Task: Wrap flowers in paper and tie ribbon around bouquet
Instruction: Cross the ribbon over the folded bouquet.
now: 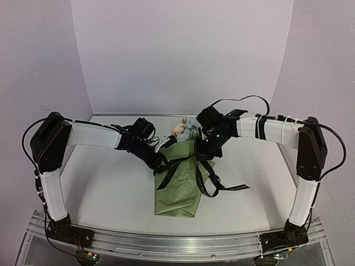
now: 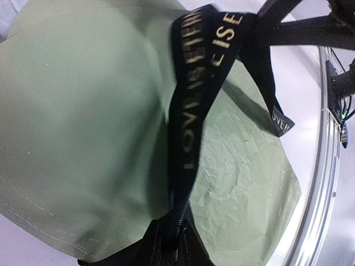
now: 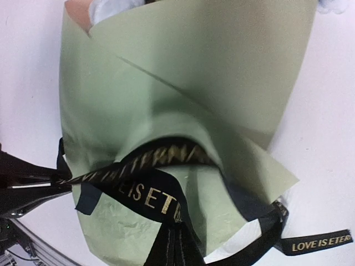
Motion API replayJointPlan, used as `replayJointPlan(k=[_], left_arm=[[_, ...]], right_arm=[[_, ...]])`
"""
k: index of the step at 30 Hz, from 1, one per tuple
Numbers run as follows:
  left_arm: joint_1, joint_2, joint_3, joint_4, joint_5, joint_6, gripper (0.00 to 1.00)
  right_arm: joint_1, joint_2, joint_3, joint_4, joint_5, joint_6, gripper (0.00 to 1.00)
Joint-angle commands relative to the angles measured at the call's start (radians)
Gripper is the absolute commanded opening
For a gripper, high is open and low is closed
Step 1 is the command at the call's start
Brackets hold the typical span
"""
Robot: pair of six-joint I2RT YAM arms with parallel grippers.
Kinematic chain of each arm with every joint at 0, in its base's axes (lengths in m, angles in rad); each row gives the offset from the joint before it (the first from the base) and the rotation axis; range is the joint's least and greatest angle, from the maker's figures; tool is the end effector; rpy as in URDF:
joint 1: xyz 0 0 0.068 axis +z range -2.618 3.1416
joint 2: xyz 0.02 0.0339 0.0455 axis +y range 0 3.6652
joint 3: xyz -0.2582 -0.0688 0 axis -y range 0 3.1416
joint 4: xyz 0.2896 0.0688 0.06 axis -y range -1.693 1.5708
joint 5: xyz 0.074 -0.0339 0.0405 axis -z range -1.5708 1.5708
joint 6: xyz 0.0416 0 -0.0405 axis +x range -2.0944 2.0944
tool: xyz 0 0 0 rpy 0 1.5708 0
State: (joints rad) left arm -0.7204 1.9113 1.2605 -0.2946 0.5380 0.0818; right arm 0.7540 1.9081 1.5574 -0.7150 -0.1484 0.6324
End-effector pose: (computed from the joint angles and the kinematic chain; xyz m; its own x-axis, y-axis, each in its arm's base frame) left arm 0.3145 -0.3044 0.1402 -0.5426 0.5696 -0.6174 0.8391 0.4023 -0.3662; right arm 0.3266 0.3151 0.2132 -0.9456 -0.0860 -0.3138 -0.2111 0.8961 0.3904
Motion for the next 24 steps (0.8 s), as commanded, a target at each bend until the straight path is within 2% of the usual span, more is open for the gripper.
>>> replayJointPlan(k=[1, 5, 12, 17, 24], left_arm=[[0.003, -0.062, 0.051, -0.019, 0.037, 0.013, 0.11], [0.002, -0.063, 0.06, -0.024, 0.048, 0.018, 0.11], [0.003, -0.059, 0.069, -0.06, 0.085, 0.028, 0.11], [0.003, -0.044, 0.058, -0.083, 0.117, 0.017, 0.12], [0.001, 0.009, 0.053, -0.09, 0.137, -0.009, 0.19]], right_arm=[[0.032, 0.045, 0.015, 0.056, -0.142, 0.048, 0.0], [0.042, 0.092, 0.029, 0.096, -0.192, 0.077, 0.0], [0.031, 0.176, 0.108, 0.124, -0.172, 0.097, 0.0], [0.021, 0.181, 0.112, 0.141, -0.109, 0.104, 0.0], [0.018, 0.163, 0.104, 0.155, -0.096, 0.1, 0.0]])
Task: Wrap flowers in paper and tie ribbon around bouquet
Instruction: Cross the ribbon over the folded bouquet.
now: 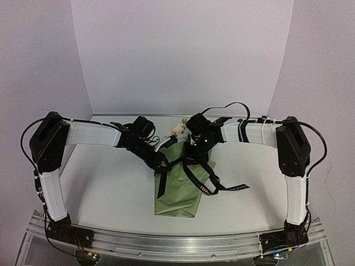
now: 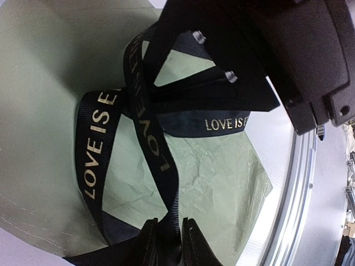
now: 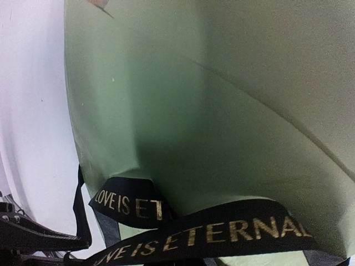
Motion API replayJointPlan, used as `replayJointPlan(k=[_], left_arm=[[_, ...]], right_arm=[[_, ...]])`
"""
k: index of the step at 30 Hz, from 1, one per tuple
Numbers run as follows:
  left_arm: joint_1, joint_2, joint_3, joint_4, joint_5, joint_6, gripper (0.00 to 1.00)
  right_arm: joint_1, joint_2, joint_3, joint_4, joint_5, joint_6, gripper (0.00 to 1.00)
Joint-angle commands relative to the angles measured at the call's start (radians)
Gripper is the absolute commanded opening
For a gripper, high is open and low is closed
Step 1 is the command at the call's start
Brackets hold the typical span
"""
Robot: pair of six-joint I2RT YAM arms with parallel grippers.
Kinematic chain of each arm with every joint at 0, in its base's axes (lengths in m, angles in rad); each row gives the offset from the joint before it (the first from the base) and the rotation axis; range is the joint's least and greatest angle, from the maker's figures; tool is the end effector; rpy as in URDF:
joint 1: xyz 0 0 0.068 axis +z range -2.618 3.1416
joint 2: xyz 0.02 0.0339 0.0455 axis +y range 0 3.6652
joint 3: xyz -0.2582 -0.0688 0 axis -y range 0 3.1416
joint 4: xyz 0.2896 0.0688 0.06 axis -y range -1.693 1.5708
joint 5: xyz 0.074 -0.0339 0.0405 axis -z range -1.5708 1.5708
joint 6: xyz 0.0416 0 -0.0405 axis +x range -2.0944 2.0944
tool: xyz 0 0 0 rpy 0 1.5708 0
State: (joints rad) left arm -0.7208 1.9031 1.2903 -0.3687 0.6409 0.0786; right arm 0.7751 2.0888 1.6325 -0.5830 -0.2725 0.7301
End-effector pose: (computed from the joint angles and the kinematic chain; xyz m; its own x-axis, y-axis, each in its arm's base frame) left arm 0.3106 -0.3060 0.1509 -0.5615 0.5770 -0.5931 0.8253 0.3386 -0.4519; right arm 0.3437 0.3523 0.1658 -0.9733 -0.0543 -0.2229 -0.1641 0.8438 0.5109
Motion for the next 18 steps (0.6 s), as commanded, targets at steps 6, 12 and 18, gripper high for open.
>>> replayJointPlan(k=[6, 12, 18], left_arm=[[0.001, 0.042, 0.032, 0.026, 0.037, -0.038, 0.36], [0.003, -0.004, -0.005, 0.091, 0.02, -0.062, 0.53], [0.003, -0.075, -0.056, 0.15, -0.009, -0.069, 0.65]], right_arm=[[-0.003, -0.045, -0.008, 0.03, 0.019, -0.005, 0.0], [-0.003, -0.058, -0.023, 0.032, 0.012, -0.014, 0.0], [-0.003, -0.058, -0.023, 0.032, 0.01, -0.017, 0.0]])
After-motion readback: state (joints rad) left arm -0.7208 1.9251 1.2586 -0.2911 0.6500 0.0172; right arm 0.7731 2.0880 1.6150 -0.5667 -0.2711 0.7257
